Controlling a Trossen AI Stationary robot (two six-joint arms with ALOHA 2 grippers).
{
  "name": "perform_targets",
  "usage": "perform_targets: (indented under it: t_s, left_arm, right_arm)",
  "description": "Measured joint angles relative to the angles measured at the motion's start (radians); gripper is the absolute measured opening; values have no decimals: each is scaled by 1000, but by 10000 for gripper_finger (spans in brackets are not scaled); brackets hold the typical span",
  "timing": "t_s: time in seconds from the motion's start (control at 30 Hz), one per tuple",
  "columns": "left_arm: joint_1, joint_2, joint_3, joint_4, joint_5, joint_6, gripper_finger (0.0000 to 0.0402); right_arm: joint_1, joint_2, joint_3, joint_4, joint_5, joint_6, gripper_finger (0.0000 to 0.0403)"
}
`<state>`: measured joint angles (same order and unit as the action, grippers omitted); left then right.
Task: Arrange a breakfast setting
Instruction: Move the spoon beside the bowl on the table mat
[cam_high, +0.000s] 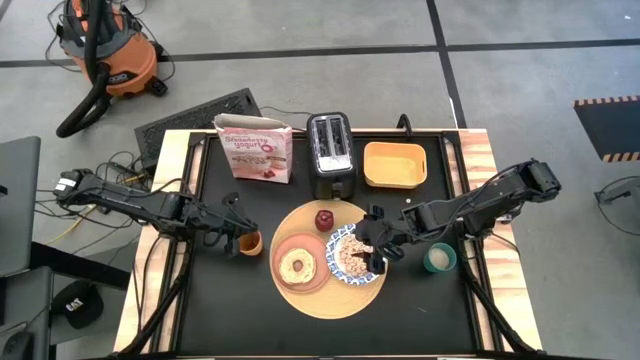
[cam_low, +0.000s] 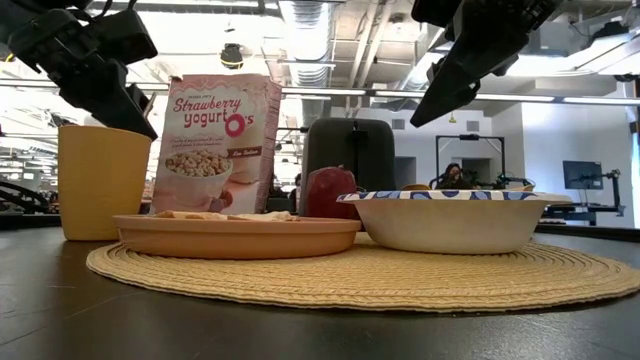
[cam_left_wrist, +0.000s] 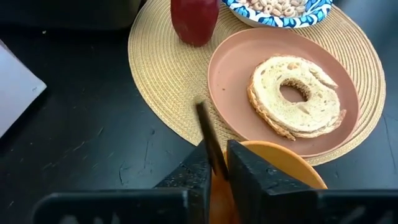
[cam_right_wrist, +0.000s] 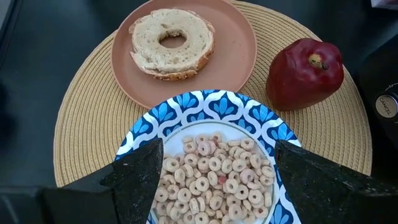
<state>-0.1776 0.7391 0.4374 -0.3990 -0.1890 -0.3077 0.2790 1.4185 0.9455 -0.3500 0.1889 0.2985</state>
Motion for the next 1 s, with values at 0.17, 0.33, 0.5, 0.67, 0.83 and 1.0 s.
perform_targets:
  t_s: [0.17,0.33,0.5,0.67,0.83,1.0]
  left_arm:
    - [0,-1,2,12,1,0,9]
    - [0,0,18,4,0,0,8]
    - [0,0,54,-19,-1,0,10]
    - [0,0,121,-63,-10,1,11]
    - [0,0,227,-175,-61,3,11]
    - [0,0,339,-262,-84,26,11]
  right_arm:
    - [0,0,0,0,0,0,334]
    - [0,0,0,0,0,0,334]
    - [0,0,0,-1,-1,0,334]
    - [0,0,0,-1,-1,0,334]
    - [0,0,0,-2,-1,-1,334]
    - [0,0,1,-6,-4,-1,334]
